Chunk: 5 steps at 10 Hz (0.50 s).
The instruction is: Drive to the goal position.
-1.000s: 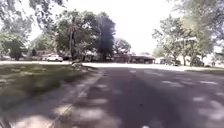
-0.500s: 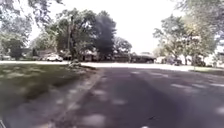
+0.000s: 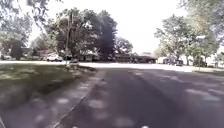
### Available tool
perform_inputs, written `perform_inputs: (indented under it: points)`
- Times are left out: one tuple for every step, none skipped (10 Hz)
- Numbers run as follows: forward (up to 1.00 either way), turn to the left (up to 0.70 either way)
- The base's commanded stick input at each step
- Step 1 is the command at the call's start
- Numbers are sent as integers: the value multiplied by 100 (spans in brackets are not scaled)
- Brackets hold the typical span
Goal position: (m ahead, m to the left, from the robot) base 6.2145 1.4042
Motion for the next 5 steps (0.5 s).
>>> perform_inputs:
  points:
    - [100,0]
    - [100,0]
    - [100,0]
    - [100,0]
    - [100,0]
